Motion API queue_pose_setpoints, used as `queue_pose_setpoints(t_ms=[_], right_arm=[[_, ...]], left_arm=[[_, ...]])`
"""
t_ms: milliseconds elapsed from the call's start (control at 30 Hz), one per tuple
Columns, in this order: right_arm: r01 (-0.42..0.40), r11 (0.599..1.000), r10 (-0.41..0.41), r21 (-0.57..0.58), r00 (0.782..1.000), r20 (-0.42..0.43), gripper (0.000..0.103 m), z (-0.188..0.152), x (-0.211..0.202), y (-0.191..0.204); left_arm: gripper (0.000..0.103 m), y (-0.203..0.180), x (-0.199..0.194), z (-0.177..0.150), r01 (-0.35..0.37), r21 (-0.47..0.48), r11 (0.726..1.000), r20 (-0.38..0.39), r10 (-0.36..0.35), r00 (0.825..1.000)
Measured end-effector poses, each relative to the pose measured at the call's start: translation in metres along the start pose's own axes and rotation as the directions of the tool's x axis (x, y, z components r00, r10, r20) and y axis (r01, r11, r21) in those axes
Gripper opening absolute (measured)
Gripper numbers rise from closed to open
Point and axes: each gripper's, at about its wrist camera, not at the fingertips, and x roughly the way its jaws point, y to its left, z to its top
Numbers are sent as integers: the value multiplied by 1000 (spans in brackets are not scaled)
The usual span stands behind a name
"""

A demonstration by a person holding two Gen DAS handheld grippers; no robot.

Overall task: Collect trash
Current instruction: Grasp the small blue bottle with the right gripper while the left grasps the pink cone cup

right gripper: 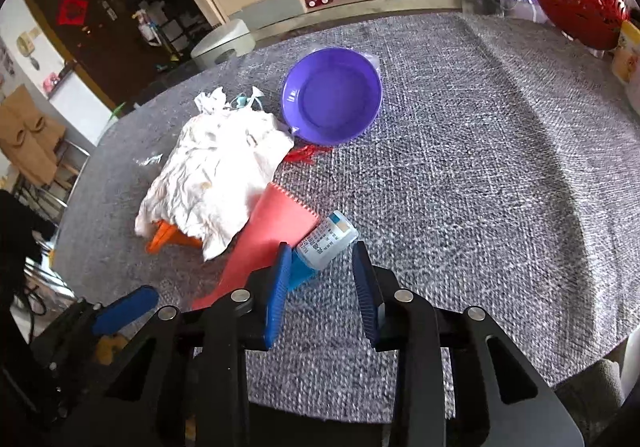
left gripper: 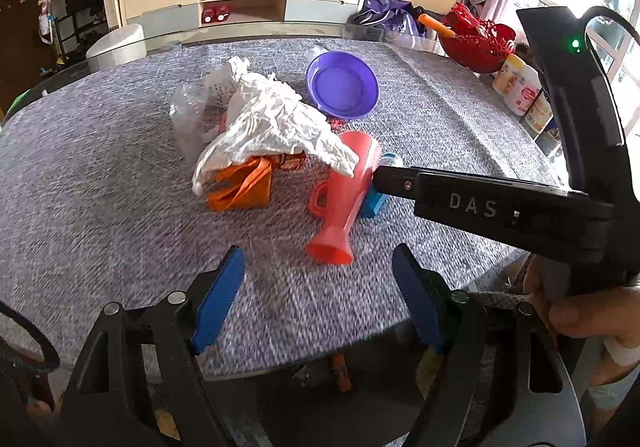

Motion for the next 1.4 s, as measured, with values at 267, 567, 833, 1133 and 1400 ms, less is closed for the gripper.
queue_pose_setpoints(t_ms=[267,567,833,1133,1400], right_arm=[[-22,1000,22,17,999,-31,33,10,16,6],[6,1000,-7,-7,999,-38,33,18,21,11],[29,998,-31,-57,999,-38,29,12,17,12],[39,997,-41,-71,999,-28,22,8,8,2],[43,996,-42,-72,999,16,22,-5,-24,2]], left_arm=[[48,2,26,11,46,0,999,-31,-46,998],[48,15,24,24,39,-30,999,0,-39,999],[48,30,24,33,41,-23,999,11,-40,999],[26,17,38,29,81,27,996,-32,-80,996],[26,5,17,13,74,59,996,-23,-73,997]])
